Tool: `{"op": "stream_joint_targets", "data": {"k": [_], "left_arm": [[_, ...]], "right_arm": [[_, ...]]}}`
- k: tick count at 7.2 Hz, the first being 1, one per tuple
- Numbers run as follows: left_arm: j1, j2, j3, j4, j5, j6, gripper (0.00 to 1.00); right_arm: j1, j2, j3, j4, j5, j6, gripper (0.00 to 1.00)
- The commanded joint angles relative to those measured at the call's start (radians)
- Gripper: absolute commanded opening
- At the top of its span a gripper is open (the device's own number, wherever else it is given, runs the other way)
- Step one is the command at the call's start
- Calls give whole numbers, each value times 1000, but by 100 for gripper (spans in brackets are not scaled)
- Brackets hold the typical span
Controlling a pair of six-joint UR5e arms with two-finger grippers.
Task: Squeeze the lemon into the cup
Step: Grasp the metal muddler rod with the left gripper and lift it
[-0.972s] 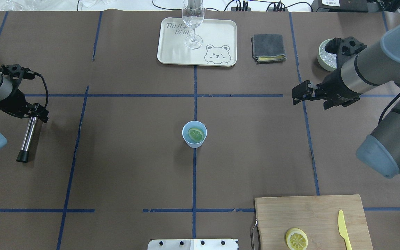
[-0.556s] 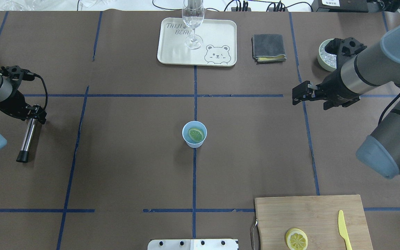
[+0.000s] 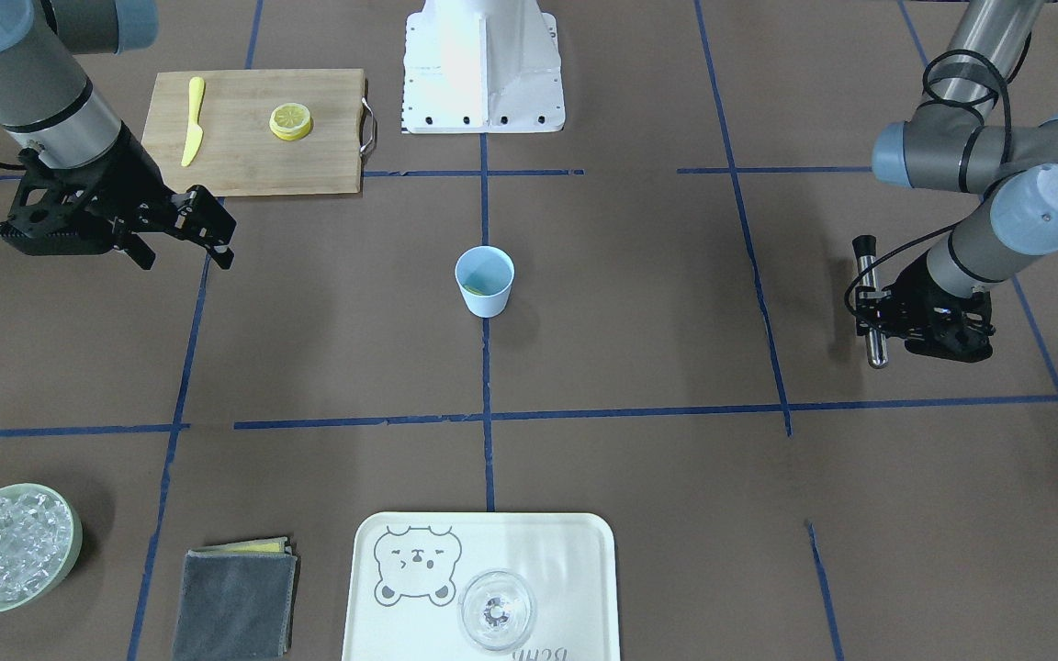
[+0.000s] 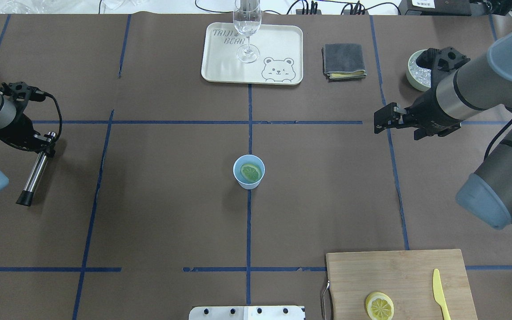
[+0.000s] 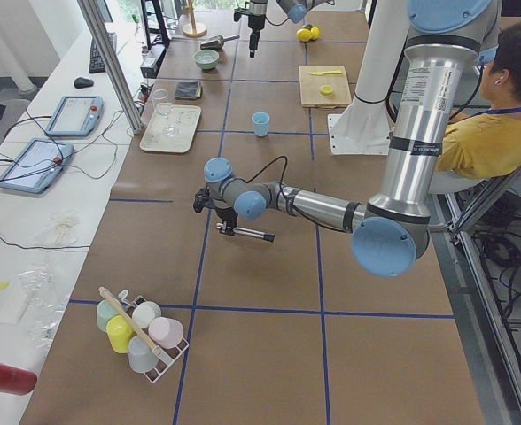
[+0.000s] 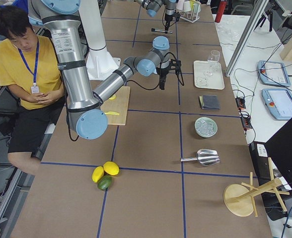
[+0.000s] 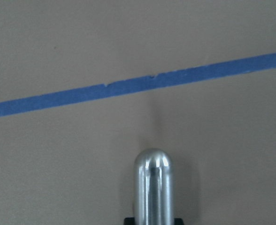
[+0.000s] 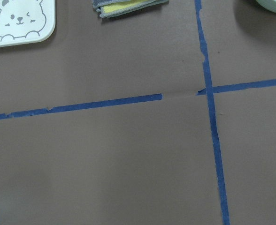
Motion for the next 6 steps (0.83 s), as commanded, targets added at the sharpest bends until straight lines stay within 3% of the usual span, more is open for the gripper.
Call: {"op": "stream_joint_targets", "data": {"k": [1, 3, 4, 6], "left_arm": [[-6, 7, -176, 8, 5, -1, 0], [-8, 4, -319, -6, 22, -29, 0], [6, -42, -415, -4, 151, -34, 0], [87, -205, -421, 8, 213, -22, 0]], "right_arm": [[3, -2, 5, 0, -4, 0, 100], [3, -49, 48, 2, -7, -7, 100], [5, -54, 48, 2, -9, -7, 100], [5, -96, 54, 3, -7, -14, 100]]}}
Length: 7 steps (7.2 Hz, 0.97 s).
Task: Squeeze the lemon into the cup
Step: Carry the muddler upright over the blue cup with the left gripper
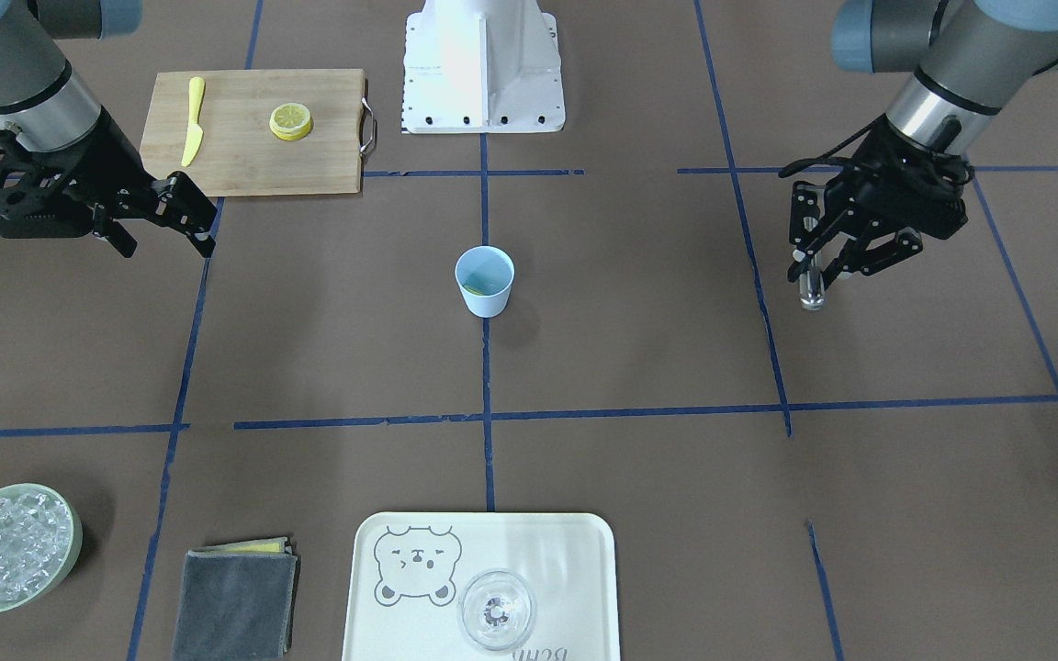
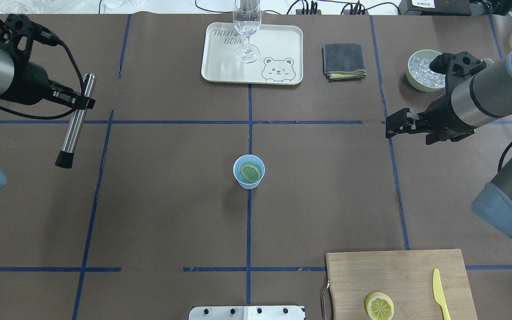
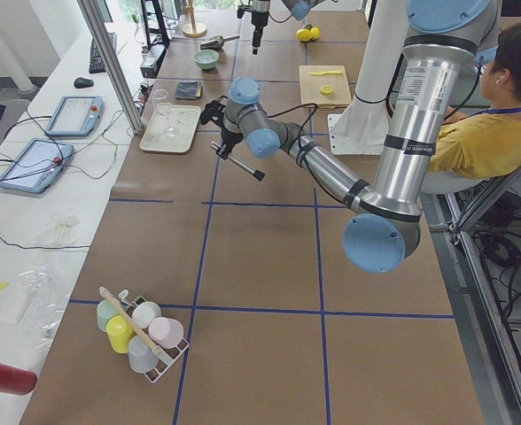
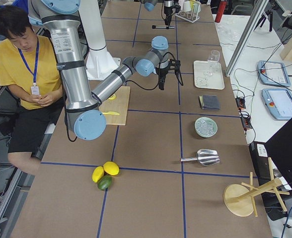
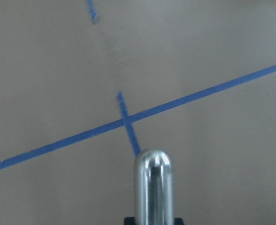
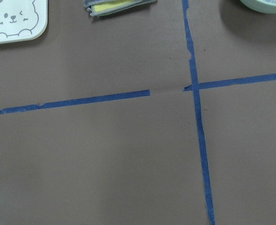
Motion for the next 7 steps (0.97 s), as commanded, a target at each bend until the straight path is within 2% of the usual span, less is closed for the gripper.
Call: {"op": "stream_joint_targets", "data": {"k": [1, 3, 4, 5, 6, 7], "left_arm": [[121, -172, -5, -1, 131, 2, 0], [240, -266, -35, -10, 340, 8, 0], [255, -275, -37, -94, 370, 0, 0], [292, -266, -9, -294, 449, -1, 0], [384, -266, 29, -416, 627, -1, 0], [495, -271, 94, -497, 825, 11, 0]], "right_arm": [[5, -55, 27, 1, -1, -4, 100], [45, -104, 59, 1, 0, -6, 100], [57, -113, 61, 1, 2, -7, 100], [78, -135, 75, 1, 3, -12, 100], [89, -164, 73, 26, 6, -30, 100], [92, -214, 63, 100, 8, -49, 100]]}}
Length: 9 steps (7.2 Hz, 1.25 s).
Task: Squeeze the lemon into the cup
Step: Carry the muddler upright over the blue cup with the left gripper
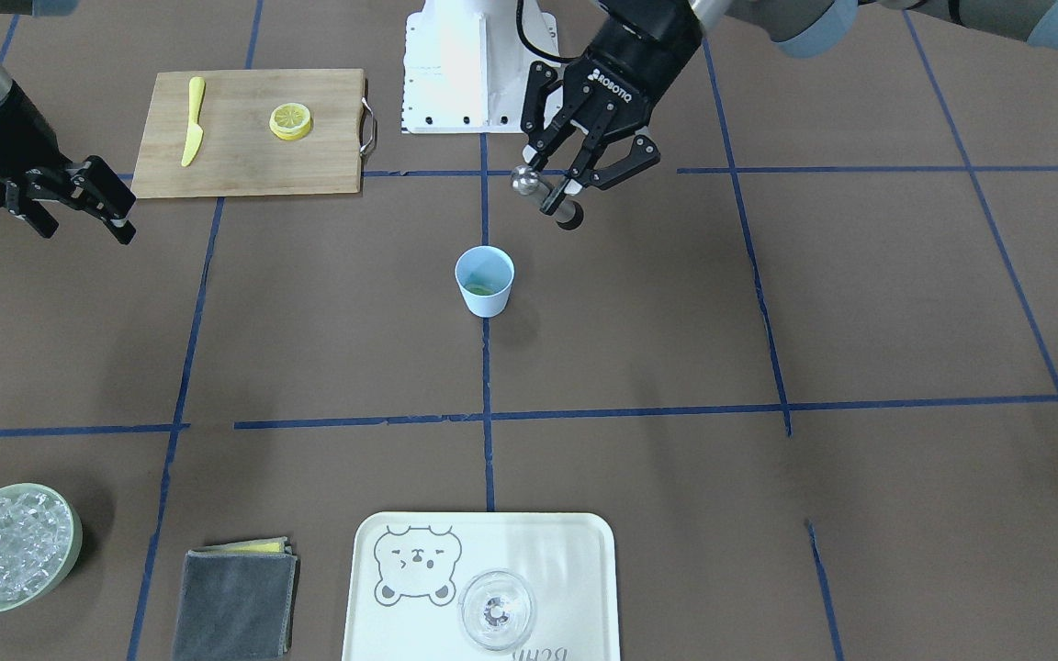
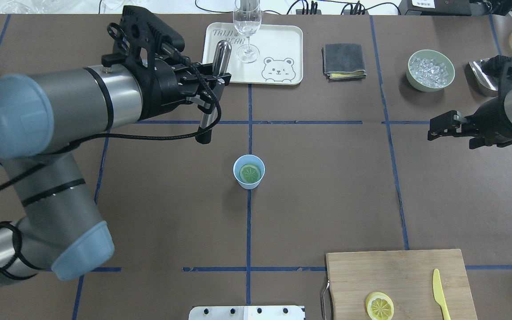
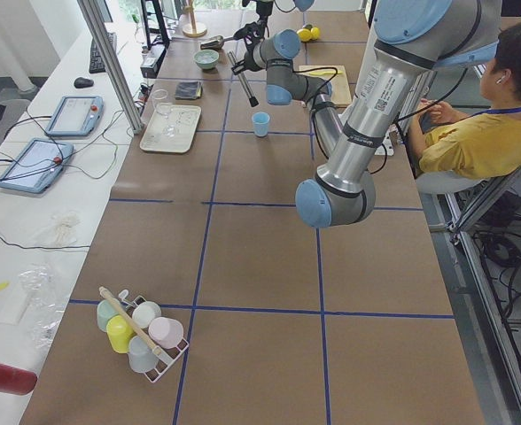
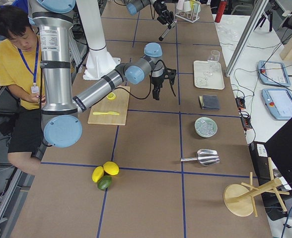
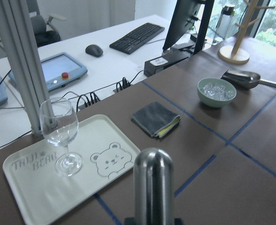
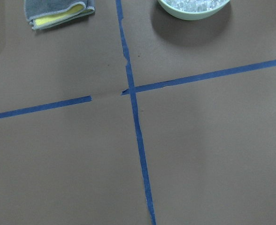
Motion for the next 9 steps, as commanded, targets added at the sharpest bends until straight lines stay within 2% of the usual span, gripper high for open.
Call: {"op": "stream_joint_targets", "data": {"k": [1, 3, 6, 9], "left_arm": [[180, -5, 143, -208, 341, 32, 0], [213, -26, 199, -263, 353, 66, 0], [259, -97, 311, -278, 450, 61, 0], [285, -89, 326, -280, 451, 63, 0]], "right_arm": [[8, -74, -22, 109, 4, -23, 100], [8, -82, -22, 111, 7, -23, 100], [8, -91, -17, 111, 10, -21, 100], [8, -92, -20, 111, 10, -20, 100]]}}
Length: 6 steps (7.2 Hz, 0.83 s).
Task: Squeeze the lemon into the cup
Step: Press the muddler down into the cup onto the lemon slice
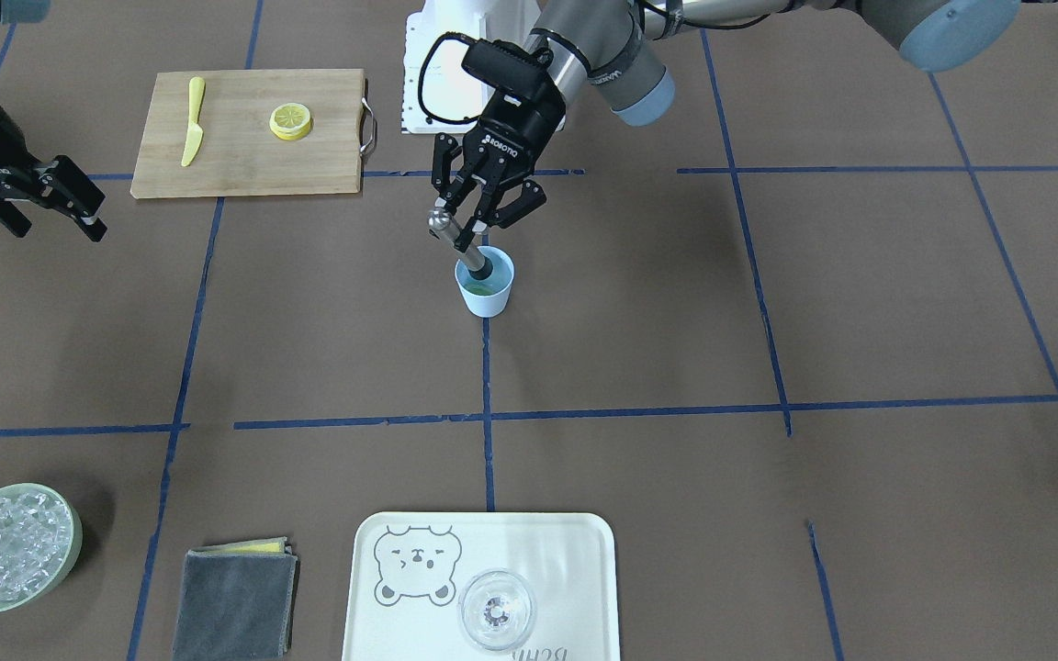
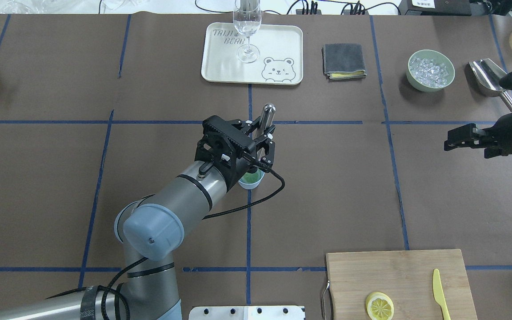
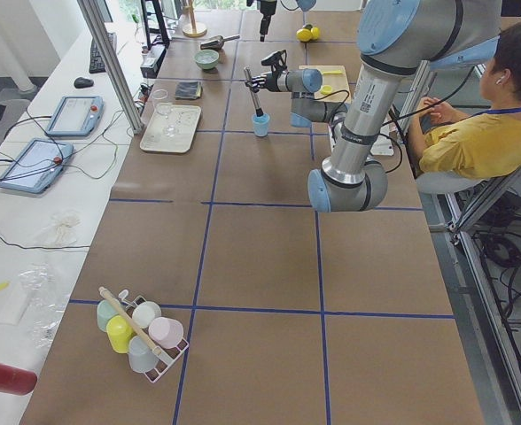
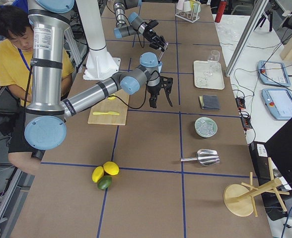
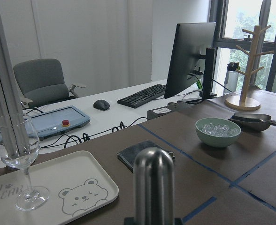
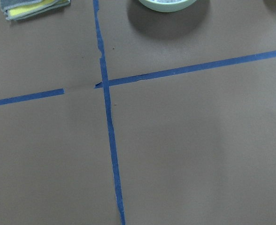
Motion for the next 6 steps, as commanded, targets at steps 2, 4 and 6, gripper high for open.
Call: {"op": "stream_joint_targets", "data": {"k": [2, 4, 6], "left_arm": [[38, 4, 58, -42, 36, 1, 0], [44, 7, 67, -45, 36, 4, 0], [47, 16, 64, -47, 36, 4, 0]], "right_arm": [[0, -1, 2, 0, 0, 2, 100], [-3, 2, 0, 0, 0, 3, 100], [-3, 5, -3, 0, 2, 5, 100]]}}
